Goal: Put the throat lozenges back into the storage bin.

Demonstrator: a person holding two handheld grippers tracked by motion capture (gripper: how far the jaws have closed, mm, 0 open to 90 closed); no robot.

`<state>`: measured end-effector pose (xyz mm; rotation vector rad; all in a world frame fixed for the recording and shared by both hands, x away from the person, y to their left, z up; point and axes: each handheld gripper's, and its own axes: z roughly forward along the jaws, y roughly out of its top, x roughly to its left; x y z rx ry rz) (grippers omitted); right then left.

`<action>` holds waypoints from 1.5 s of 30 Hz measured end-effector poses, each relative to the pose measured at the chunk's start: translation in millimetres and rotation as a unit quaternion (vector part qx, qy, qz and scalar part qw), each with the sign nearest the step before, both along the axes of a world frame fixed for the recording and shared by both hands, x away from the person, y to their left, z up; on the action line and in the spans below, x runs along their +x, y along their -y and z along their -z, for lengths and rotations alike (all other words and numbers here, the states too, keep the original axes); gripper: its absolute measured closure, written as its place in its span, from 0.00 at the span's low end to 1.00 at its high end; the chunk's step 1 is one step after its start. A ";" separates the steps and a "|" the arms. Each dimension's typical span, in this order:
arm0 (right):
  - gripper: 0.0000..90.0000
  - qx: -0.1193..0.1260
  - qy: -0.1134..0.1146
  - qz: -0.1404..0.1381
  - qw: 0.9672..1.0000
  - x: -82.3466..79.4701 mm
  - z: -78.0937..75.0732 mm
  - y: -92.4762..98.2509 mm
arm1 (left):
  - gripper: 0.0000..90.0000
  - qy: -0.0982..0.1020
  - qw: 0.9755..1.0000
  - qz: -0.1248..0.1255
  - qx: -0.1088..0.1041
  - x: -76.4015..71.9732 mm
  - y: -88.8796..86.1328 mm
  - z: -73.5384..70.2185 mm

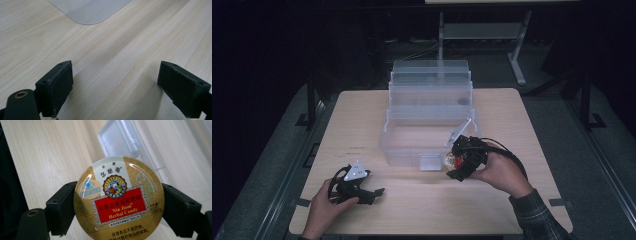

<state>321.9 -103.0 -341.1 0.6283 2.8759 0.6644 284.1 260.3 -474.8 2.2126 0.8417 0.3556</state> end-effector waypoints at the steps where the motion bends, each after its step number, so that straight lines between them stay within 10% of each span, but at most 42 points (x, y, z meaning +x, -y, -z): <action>1: 0.22 -0.001 0.000 0.001 1.000 1.4 -0.6 0.7 | 0.14 0.000 1.000 0.000 0.000 0.0 0.0 0.0; 45: 0.22 -0.004 0.005 0.094 0.996 72.5 -6.7 27.0 | 0.14 0.002 1.000 0.000 0.001 0.1 0.0 0.1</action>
